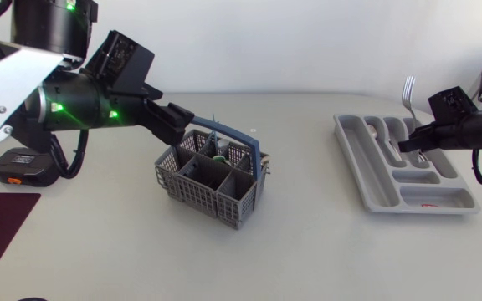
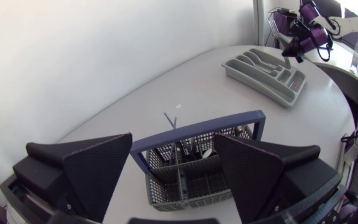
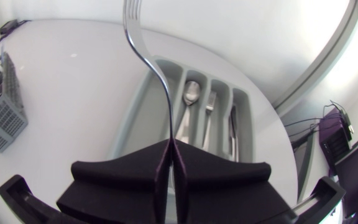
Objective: Unload the cutlery basket into the drawer organizer.
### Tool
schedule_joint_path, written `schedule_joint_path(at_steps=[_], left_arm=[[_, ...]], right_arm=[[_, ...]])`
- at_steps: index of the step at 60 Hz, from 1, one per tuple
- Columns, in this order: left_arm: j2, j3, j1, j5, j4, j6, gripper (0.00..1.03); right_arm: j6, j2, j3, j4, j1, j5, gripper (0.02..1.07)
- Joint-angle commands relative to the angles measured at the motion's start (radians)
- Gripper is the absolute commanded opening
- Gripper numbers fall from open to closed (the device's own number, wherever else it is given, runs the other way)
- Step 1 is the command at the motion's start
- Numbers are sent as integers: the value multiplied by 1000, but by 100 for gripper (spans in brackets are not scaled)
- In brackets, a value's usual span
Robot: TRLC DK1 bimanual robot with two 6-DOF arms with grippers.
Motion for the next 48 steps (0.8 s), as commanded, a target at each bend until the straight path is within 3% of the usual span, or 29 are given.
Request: schedule_joint_path(at_steps=[1,13,22,31,48], left_arm=[[-15,-40,-1,-7,-2,22,92],[4,-66,-1,16,-51,23,92],[5,-80,-15,17,-57,20,92],[7,-86,-55,17,-57,8,92],[1,-88,-60,14,-86,-6,92]], right_arm=[[28,88,62,34,-24,54,7],[66,312,187,92,-36,228,7],[80,418,263,94,-15,295,7],[86,510,344,92,-12,327,8],[104,653,474,56,-6,358,8]])
